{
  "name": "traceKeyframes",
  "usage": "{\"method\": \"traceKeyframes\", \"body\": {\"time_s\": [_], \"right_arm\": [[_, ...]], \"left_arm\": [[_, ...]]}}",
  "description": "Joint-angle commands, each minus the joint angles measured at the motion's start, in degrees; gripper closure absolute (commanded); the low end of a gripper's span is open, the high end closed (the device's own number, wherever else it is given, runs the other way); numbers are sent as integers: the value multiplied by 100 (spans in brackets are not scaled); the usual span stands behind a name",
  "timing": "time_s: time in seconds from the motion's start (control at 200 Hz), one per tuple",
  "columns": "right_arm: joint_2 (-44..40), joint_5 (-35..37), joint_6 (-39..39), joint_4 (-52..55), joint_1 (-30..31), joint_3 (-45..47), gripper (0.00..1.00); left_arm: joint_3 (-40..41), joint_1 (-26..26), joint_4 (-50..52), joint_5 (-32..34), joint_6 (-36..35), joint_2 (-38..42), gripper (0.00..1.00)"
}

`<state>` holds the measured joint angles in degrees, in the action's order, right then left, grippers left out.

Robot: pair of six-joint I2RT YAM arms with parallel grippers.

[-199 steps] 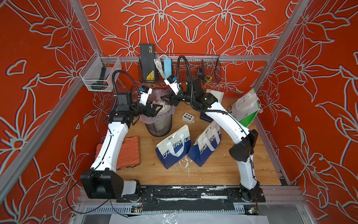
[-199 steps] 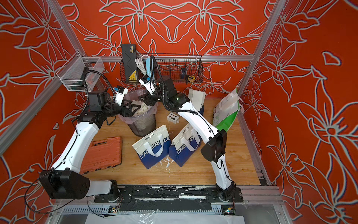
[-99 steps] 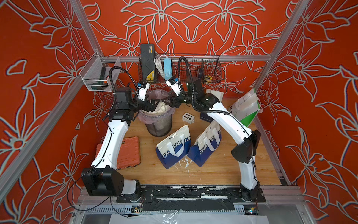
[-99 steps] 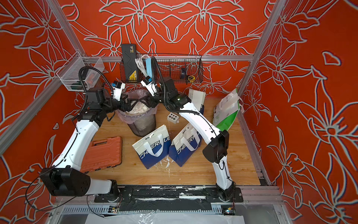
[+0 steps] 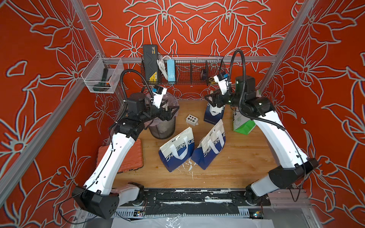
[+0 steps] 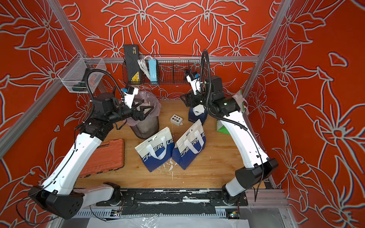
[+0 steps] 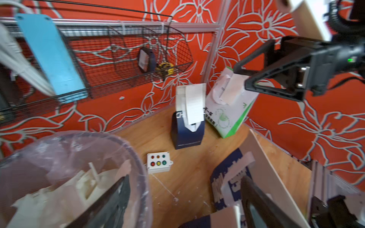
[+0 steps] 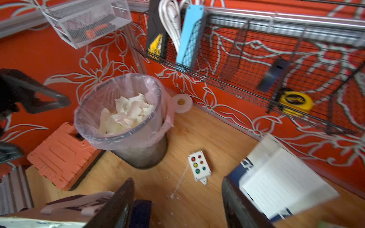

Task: Shred takeout receipts and throw away
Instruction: Pick up the takeout bag from the center of the board.

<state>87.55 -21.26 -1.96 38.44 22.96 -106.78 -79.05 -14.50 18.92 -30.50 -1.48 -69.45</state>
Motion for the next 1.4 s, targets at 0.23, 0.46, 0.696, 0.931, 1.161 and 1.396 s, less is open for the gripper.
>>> {"method": "traceKeyframes", "body": {"time_s": [0.23, 0.46, 0.696, 0.931, 1.161, 1.396], "right_arm": [[417, -312, 1096, 419, -1492, 320, 33], [1039, -814, 1039, -518, -1947, 517, 34], [1699, -941, 994, -1377, -2032, 596, 34], [2107, -1061, 1101, -1728, -2145, 515, 34], [2314, -1862, 1146, -1718, -2324, 325, 46], [2383, -2532, 1058, -1823, -2396, 278, 65]], "left_arm": [[28, -1263, -412, 126, 723, -327, 14], [-195, -1666, -525, 116, 754, -739, 14], [-303, -1793, -508, 79, 764, -1000, 14], [-517, -1794, -433, 96, 650, -1310, 14], [-937, -1800, -389, 101, 527, -1817, 14], [-1708, -1790, -275, 44, 434, -2663, 14]]}}
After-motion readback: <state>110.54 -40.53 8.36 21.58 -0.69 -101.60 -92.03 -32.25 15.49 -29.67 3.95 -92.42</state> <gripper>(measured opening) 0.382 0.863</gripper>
